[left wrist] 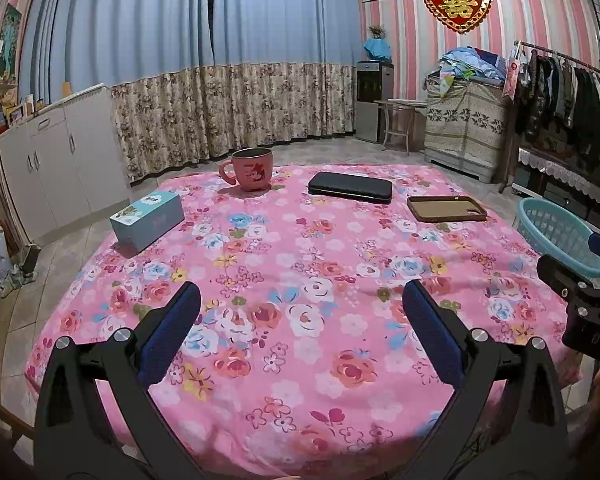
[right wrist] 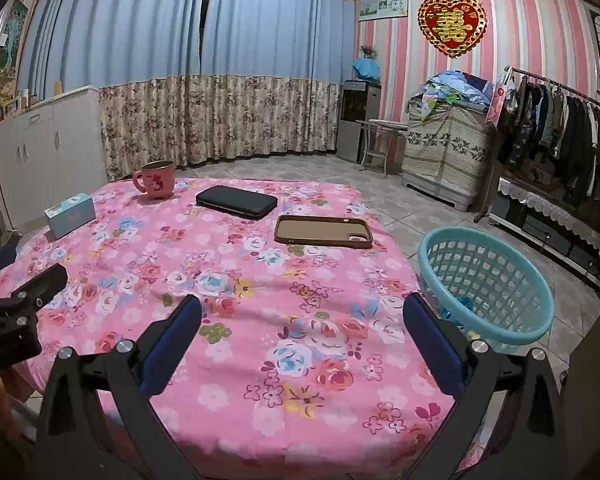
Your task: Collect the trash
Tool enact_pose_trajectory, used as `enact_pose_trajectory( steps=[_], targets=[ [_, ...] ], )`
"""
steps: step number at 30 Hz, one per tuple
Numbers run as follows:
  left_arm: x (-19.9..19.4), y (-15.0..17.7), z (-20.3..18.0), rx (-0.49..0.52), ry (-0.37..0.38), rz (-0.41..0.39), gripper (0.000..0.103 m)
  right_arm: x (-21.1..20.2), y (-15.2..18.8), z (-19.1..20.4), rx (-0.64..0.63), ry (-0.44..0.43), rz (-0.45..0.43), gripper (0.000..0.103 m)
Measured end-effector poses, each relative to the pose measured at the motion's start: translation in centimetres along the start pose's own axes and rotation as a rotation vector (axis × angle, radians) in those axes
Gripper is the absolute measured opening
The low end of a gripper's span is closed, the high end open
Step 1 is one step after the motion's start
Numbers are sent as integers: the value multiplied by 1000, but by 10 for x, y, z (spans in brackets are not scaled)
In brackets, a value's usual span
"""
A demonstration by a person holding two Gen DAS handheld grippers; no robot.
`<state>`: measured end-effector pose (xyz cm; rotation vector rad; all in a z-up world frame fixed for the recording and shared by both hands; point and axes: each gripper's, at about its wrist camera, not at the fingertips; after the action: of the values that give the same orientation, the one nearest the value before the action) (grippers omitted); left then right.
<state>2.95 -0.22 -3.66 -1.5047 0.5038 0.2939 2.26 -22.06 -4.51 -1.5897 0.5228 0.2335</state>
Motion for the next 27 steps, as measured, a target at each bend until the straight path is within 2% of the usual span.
enact_pose_trajectory(
  steps=[9, 27],
  targets=[
    [-1, -2, 2, -12, 14, -3, 98, 0, 0, 0, 2, 1, 0, 98],
    [-4, -4, 2, -5, -5, -16, 98, 0, 2, 0, 8, 8, -6, 98]
  ],
)
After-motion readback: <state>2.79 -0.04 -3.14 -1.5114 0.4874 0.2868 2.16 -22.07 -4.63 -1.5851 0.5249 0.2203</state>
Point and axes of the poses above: each gripper's, at about its wrist camera, not at the fingertips, and x roughly the way its jaws point, z to its left, y to its underside, and after that the axes turned 5 degrees about y, right-handed
